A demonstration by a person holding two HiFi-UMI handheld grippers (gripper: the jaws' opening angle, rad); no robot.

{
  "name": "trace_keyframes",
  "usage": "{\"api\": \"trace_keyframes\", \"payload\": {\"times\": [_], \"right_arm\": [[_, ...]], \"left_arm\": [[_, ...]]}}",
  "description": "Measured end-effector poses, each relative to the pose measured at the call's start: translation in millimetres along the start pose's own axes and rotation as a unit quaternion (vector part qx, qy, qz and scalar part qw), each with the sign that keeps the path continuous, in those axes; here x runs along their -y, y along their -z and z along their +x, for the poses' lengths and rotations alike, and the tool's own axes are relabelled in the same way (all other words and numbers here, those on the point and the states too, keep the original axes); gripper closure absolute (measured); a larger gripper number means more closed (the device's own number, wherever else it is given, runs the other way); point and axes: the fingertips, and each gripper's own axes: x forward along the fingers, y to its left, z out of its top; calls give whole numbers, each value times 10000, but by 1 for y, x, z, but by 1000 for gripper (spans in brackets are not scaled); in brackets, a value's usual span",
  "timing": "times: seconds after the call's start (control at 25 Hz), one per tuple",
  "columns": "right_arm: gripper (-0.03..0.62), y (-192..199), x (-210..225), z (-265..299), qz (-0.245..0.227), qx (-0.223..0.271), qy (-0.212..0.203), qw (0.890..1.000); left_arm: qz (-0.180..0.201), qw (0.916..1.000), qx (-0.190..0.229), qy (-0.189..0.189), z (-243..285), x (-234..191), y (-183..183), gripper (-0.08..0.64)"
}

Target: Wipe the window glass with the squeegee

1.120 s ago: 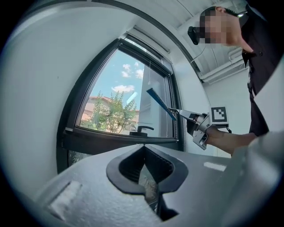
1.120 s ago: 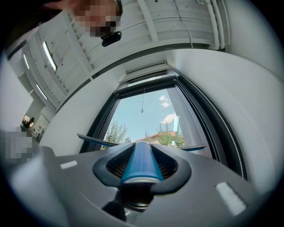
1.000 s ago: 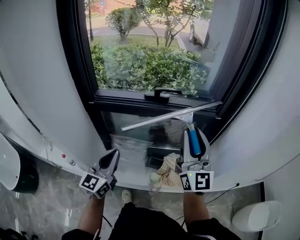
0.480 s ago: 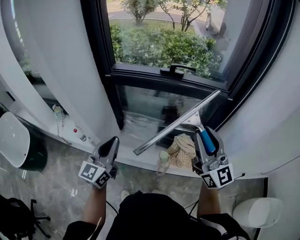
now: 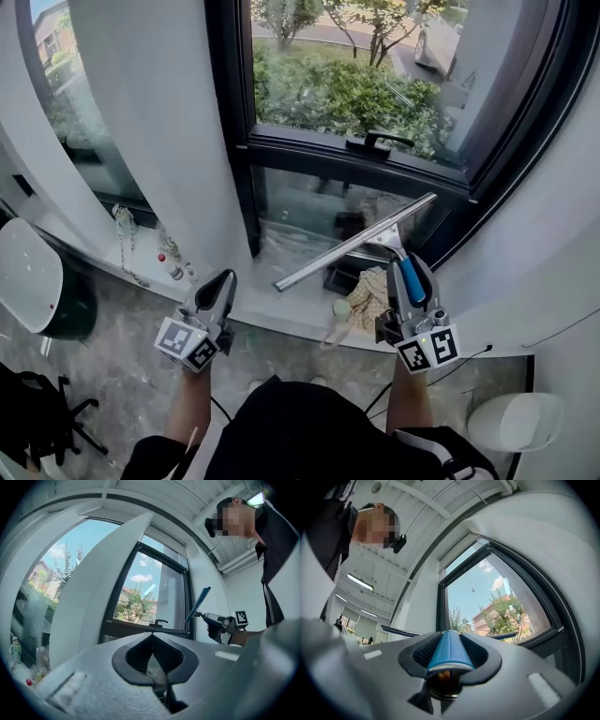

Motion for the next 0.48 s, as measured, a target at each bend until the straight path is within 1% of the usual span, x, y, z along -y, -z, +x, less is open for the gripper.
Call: {"api": "trace_keyframes", "payload": {"times": [0.2,0.48], "right_arm": [[460,2,-18,11,-108,38,-197,9997],[459,4,-27,15,-258,36,-288,9992]], "left_arm": [[35,9999,12,144,6,-10,-7,560],[-5,9996,-10,271,10,-11,-4,560]]}}
